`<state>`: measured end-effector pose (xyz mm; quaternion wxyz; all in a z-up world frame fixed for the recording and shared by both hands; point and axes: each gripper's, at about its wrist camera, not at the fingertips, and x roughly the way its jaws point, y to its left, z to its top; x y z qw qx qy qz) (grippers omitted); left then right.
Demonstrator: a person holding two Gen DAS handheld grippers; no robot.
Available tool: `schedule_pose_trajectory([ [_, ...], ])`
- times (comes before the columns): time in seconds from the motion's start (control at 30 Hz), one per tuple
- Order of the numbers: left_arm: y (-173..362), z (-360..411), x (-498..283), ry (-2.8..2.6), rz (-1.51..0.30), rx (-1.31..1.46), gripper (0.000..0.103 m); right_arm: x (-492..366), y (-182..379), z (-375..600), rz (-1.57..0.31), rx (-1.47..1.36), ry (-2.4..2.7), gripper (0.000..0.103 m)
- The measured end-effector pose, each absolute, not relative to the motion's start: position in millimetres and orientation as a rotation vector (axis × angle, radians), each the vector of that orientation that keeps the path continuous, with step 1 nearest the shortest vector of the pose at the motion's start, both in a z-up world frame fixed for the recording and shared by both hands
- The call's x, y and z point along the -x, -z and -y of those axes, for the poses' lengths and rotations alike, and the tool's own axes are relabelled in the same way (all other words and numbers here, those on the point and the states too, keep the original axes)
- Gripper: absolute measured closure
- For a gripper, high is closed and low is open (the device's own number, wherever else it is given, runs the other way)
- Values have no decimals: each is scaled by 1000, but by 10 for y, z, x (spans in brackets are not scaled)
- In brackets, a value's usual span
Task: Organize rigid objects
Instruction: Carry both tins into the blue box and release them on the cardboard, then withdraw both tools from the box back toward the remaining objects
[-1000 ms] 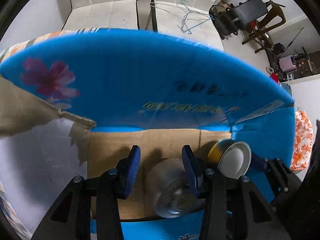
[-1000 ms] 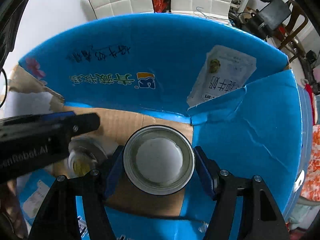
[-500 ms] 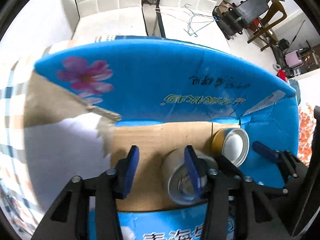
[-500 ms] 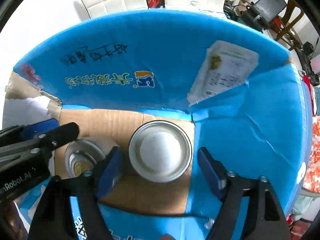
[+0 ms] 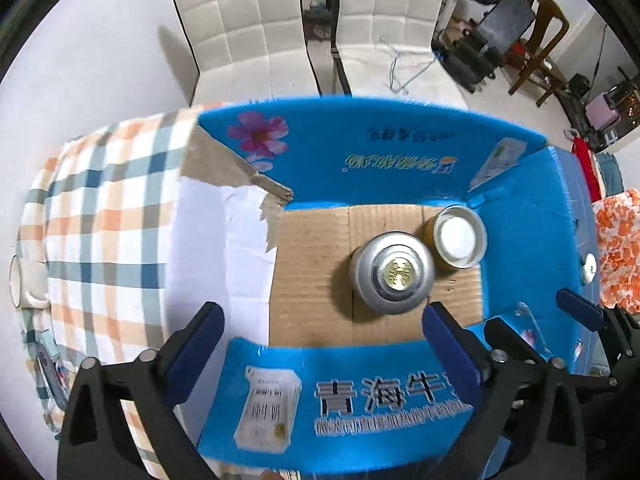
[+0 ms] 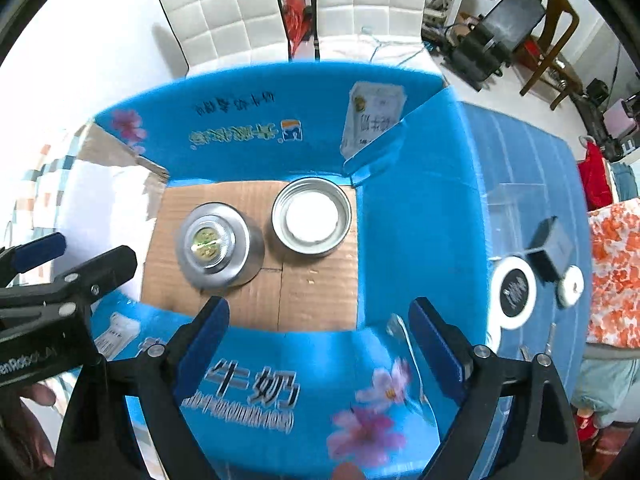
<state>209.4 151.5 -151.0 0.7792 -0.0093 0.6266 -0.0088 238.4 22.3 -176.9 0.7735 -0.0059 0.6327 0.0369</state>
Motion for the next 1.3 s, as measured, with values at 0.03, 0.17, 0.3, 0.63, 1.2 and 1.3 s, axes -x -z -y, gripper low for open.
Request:
schedule_pose_trajectory([
  [0.03,1440,-1515,-2070,16,-1340,19,1,-2340,1714,-190,-1363,9,-81,10],
  [0.17,1117,-1537,-1912,0,-1270,14,1,-2228,1377,-182,-1314,1,-80,10],
  [0.3,848,-1535,-1765,-16,-1218,15,1,-2057,1034,-120,-1277,-9,-84,10],
  [0.63,316,-1369,-1361,-72,-1141,6,1,-1700,379,-100,-1200,-12,-177,10],
  [1.2,366,-458,-1480,-6,-1181,12,1,-1671,425,954,-1224,-111,-157,10],
  [1.3,501,21,-1635,72,-1196,4,1,-1703,549,1483,-1245,-141,-75,10],
])
